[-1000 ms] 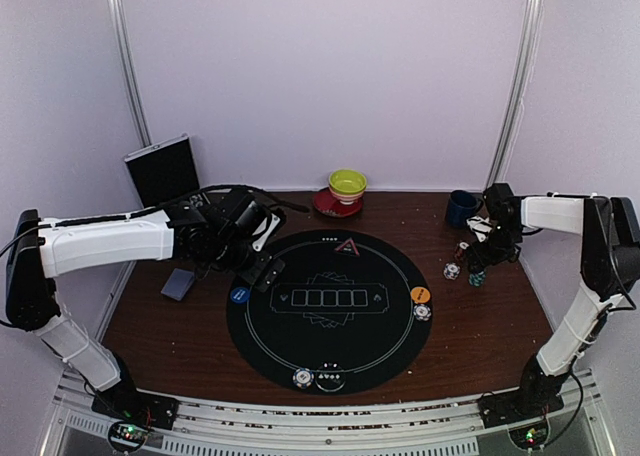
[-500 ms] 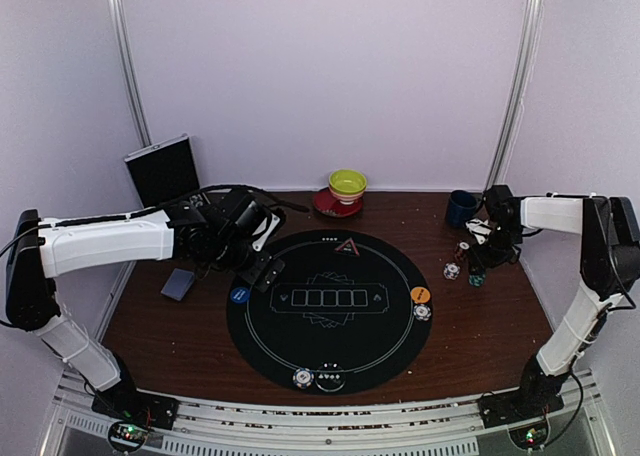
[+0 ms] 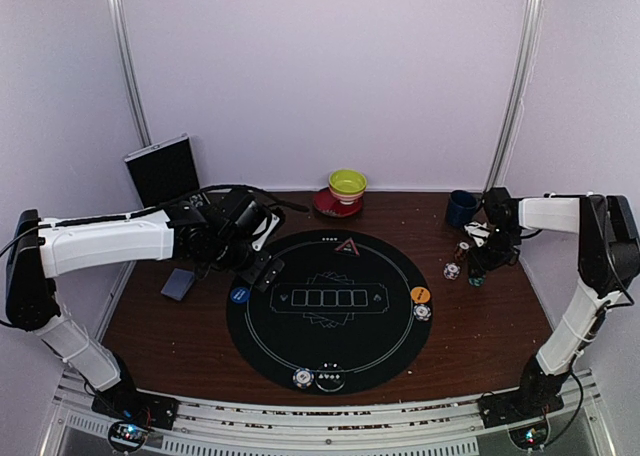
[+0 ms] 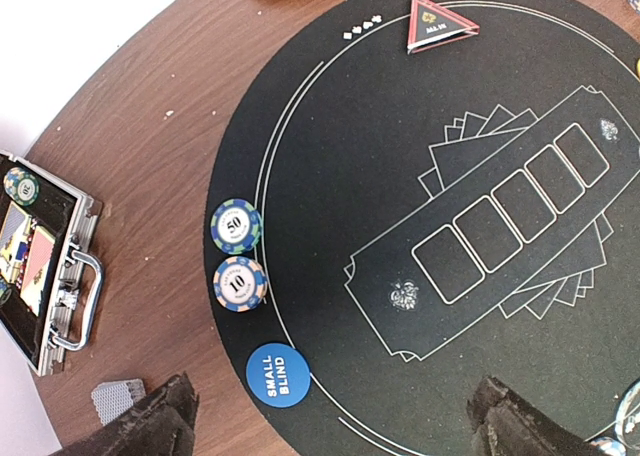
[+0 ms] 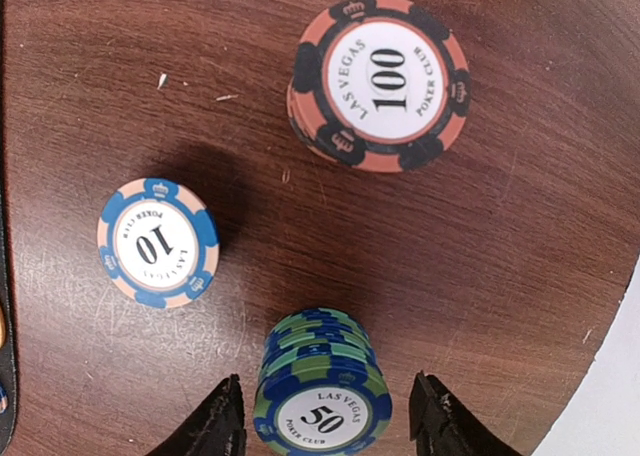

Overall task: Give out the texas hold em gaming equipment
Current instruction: Pick up the pile of poker chips from the pile of poker chips.

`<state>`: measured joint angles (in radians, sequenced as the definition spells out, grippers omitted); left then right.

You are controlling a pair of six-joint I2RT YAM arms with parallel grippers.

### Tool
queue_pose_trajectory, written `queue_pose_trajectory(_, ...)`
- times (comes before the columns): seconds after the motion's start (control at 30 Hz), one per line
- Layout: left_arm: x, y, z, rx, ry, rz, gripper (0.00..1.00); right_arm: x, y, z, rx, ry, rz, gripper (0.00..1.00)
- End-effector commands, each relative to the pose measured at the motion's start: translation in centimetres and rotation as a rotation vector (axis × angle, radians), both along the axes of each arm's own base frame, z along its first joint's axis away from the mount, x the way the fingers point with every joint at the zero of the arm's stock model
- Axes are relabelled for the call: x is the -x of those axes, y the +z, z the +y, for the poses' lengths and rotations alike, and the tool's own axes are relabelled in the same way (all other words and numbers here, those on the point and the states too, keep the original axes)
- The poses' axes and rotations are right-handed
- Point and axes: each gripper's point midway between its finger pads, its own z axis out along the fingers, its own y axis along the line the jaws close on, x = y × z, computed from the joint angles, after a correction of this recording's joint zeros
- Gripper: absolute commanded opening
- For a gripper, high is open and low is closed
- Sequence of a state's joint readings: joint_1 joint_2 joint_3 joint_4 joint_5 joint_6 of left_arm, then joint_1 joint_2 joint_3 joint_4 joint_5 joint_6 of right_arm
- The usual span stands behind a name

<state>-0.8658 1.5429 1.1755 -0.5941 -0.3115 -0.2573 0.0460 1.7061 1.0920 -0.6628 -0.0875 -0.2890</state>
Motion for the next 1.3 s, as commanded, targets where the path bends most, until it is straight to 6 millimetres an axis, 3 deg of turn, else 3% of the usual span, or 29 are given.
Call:
queue_pose_trajectory(0.0,-0.6,0.4,-0.1,0.014,0.005,-0.033,0.98,0.8,-1.0,-0.3,0.002,-0.002,0.042,0.57)
queue_pose_trajectory(0.7,-0.7,0.1,-0.1,0.001,0.009,-0.033,0.98,0.4,0.2,-0.2,-0.001,0.002,0.003,0.36)
queue_pose_trajectory(1.1,-0.8,-0.1,0.0,-0.008,0.012,-0.033,0.98,-0.3,3.5,0.5,-0.031,0.016,-0.082,0.31)
queue_pose_trajectory(1.27,-0.8,-0.3,0.1,-0.014,0.014,-0.032,0.98,-0.7,5.4,2.4,-0.036,0.064,-0.132,0.31)
